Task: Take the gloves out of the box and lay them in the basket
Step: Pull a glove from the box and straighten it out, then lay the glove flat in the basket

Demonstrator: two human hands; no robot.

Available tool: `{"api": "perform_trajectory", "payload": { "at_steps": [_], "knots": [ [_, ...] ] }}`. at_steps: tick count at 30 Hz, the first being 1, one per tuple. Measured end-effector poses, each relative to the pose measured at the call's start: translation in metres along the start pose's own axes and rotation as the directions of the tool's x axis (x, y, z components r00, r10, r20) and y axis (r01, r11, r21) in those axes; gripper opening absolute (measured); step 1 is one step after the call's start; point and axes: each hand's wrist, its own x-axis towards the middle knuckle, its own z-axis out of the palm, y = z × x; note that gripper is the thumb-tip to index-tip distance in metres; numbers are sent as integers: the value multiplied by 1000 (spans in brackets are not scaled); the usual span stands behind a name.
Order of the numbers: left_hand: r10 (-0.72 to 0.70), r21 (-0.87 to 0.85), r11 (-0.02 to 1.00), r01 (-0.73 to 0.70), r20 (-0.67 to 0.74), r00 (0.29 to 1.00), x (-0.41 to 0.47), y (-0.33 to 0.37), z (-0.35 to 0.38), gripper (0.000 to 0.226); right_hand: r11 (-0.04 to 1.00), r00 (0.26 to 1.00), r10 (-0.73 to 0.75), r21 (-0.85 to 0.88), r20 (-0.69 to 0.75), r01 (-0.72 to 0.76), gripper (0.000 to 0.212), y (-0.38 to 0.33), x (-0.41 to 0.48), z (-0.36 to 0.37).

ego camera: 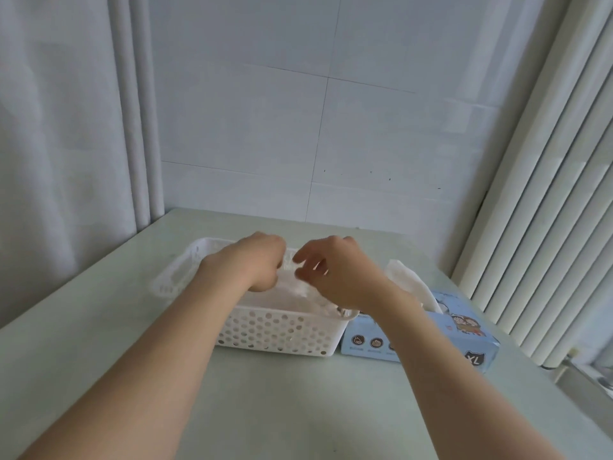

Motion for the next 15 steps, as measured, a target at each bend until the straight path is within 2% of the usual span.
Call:
{"api": "perform_trajectory", "payload": {
  "at_steps": [1,3,5,7,9,11,13,15],
  "knots": [
    [57,-40,997,-62,-114,992,3,8,0,27,1000,992,-14,11,-126,16,19,7,-5,-2],
    [157,-117,973,-198,-286,945,5,24,4,23,1000,945,5,20,-326,2,32,24,-16,-5],
    [242,-169,932,-321,-370,897,4,42,9,20,998,883,62,33,-465,-52,39,44,-28,-10],
    [351,-133,887,-442,-427,833,1,62,16,19,990,826,144,66,-545,-129,44,65,-45,-19],
    [435,-63,857,-512,-447,782,-1,75,25,18,981,822,192,70,-536,-183,42,82,-59,-22],
    [470,-40,842,-537,-433,769,-2,88,33,17,973,847,204,7,-491,-230,36,99,-70,-19],
    [479,-16,854,-521,-367,797,-4,98,43,29,965,876,227,-22,-426,-261,41,109,-78,-17],
    [477,51,873,-485,-292,829,-4,105,51,44,962,899,267,38,-348,-271,48,112,-81,-16]
  ]
}}
